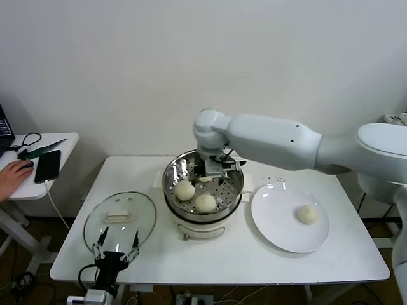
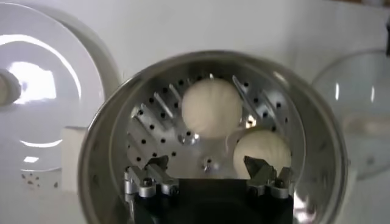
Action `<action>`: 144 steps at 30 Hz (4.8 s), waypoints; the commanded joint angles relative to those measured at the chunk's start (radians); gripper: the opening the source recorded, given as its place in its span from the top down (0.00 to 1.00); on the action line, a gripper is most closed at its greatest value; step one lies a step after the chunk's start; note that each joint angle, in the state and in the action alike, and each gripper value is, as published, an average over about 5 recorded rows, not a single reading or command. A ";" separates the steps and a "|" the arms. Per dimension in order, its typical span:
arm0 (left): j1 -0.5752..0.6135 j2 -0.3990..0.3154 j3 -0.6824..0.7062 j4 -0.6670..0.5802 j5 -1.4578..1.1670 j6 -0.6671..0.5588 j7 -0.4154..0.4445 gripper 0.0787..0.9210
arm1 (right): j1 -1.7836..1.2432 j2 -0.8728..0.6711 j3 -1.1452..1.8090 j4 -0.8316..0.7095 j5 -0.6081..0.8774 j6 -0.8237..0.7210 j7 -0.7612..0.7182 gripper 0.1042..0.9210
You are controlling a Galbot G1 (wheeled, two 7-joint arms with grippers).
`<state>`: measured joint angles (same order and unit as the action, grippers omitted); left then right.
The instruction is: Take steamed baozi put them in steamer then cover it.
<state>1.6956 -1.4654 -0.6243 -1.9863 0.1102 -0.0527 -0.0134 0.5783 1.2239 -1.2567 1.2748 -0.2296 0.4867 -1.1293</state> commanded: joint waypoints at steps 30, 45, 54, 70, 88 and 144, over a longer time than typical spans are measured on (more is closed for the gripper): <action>0.038 0.003 0.003 -0.036 0.011 -0.003 0.005 0.12 | -0.604 -0.672 0.451 -0.127 0.144 -0.678 0.007 0.12; 0.043 -0.005 0.000 -0.020 0.024 -0.004 0.004 0.12 | -0.650 -0.549 0.510 -0.259 0.113 -0.666 0.024 0.12; 0.041 -0.005 0.000 -0.012 0.026 -0.003 0.004 0.12 | -0.642 -0.497 0.496 -0.304 0.114 -0.657 0.018 0.12; 0.035 -0.009 0.004 -0.016 0.033 0.001 0.003 0.12 | -0.627 -0.474 0.483 -0.333 0.119 -0.643 0.014 0.20; 0.038 -0.010 0.023 -0.021 0.028 0.000 0.005 0.12 | 0.003 -0.426 -0.017 -0.269 0.564 -0.703 0.022 0.28; 0.015 -0.007 0.031 -0.016 0.012 -0.012 0.018 0.12 | 0.009 0.052 -0.339 -0.199 0.890 -0.844 0.192 0.27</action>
<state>1.7109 -1.4712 -0.5918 -2.0033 0.1211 -0.0656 0.0047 0.6155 1.2659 -1.6061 1.0842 0.6841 -0.3568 -0.9449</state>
